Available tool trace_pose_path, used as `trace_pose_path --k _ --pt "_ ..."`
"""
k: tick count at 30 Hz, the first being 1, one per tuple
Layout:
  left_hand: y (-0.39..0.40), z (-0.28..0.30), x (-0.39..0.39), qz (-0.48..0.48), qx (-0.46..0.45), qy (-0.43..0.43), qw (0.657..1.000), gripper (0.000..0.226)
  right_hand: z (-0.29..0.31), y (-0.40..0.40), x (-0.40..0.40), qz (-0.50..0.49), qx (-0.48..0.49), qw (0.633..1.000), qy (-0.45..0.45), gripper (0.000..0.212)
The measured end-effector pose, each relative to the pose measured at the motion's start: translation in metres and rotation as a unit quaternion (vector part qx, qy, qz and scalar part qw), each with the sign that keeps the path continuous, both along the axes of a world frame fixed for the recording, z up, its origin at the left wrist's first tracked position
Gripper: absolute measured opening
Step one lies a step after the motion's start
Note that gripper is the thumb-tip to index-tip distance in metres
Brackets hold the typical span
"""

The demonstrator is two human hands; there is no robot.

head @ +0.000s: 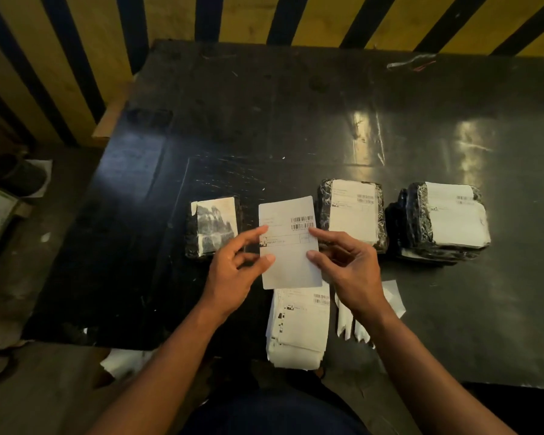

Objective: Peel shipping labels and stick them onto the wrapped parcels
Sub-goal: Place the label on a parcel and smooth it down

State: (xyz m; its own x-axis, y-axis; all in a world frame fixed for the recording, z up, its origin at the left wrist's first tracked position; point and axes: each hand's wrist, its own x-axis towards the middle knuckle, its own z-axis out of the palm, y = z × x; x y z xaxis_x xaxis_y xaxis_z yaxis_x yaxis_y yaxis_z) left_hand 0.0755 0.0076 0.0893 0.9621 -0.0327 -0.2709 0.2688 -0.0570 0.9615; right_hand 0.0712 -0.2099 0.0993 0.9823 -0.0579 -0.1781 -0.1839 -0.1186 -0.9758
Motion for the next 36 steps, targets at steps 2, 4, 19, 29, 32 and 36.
trace_pose_path --k 2,4,19,29,32,36 --pt "0.004 -0.006 -0.001 0.017 0.019 -0.013 1.0 0.049 -0.006 0.009 0.0 0.006 -0.019 1.0 -0.001 0.036" --pt "0.013 -0.013 -0.001 0.027 0.053 -0.031 0.998 0.048 -0.013 0.019 0.0 0.012 -0.067 0.998 -0.009 0.037" --pt "0.1 -0.057 0.02 0.038 0.262 -0.011 0.964 0.054 -0.074 0.119 0.052 0.071 -0.246 0.967 0.017 0.038" --pt "0.138 -0.091 0.086 -0.002 0.33 0.024 0.944 0.056 -0.109 0.163 0.106 0.11 -0.279 0.954 0.018 0.043" --pt "0.142 -0.1 0.1 -0.012 0.348 0.027 0.937 0.057 -0.117 0.169 0.12 0.125 -0.301 0.945 0.017 0.047" --pt "0.145 -0.11 0.109 -0.022 0.36 0.029 0.932 0.059 -0.126 0.174 0.132 0.135 -0.326 0.936 0.01 0.049"
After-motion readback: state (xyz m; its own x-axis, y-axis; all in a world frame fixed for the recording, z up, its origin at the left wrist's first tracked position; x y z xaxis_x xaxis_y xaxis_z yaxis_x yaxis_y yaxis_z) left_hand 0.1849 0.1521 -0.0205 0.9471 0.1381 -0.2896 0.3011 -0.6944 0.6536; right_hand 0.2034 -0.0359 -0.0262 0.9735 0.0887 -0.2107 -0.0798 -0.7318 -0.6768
